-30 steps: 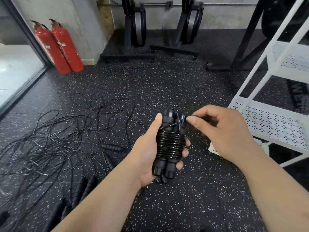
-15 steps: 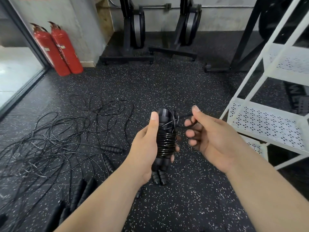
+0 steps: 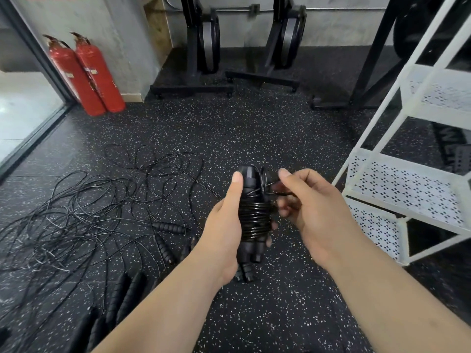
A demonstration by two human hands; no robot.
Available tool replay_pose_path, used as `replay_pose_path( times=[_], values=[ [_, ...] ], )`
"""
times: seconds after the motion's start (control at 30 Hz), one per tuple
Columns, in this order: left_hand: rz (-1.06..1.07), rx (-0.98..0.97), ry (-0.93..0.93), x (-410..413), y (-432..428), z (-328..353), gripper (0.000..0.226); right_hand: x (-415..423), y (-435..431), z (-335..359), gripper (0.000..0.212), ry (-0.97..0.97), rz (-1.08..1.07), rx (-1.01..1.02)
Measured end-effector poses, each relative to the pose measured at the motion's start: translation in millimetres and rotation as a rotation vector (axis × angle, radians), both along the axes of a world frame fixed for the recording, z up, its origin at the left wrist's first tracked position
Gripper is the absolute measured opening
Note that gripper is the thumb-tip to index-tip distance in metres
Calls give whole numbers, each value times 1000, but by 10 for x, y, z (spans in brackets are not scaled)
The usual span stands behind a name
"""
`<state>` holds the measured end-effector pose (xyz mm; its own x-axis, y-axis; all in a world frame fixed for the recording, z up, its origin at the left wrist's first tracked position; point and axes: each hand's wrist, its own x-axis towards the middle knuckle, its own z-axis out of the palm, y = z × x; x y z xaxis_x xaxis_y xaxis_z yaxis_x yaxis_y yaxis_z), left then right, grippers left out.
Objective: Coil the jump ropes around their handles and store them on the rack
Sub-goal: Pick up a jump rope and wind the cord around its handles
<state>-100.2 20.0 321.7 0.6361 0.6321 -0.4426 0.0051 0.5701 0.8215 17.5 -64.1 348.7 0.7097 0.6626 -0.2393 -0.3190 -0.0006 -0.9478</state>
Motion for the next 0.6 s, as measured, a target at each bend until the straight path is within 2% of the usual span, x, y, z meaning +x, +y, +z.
replay_pose_path(
  times=[0.03,0.07,0.17,0.2,0.27,0.3,0.33,0.4,0.43,0.5,0.6],
  values=[
    [-20,5,-3,5,-13,-9,68,-8,11,-12,25,6,-21,1],
    [-23,42,22,10,-19,-34,65,-32,4,-21,29,-113,-29,-54],
    [75,249,148,42,-1,-171,58,-283,-47,-56,36,-934,32,-309],
    [120,350,169,48,10,-235,53,-398,-47,-65,38,-1109,41,-281],
    [172,539,230,69,50,-345,28,-520,-29,-151,43,-1252,76,-193],
    [162,591,264,60,59,-363,23,-528,-14,-190,44,-1267,92,-180],
    [123,594,287,44,66,-362,28,-502,-12,-199,44,-1268,104,-175],
    [31,468,300,-13,76,-287,53,-384,-29,-142,41,-1265,122,-206],
    [-7,372,267,-41,79,-234,57,-289,-40,-91,38,-1219,126,-241],
    [-118,190,117,-93,82,-134,61,-63,-58,-7,28,-967,89,-252],
    [-341,110,-74,-149,41,-25,69,205,-72,30,28,-533,1,-84]
  ],
)
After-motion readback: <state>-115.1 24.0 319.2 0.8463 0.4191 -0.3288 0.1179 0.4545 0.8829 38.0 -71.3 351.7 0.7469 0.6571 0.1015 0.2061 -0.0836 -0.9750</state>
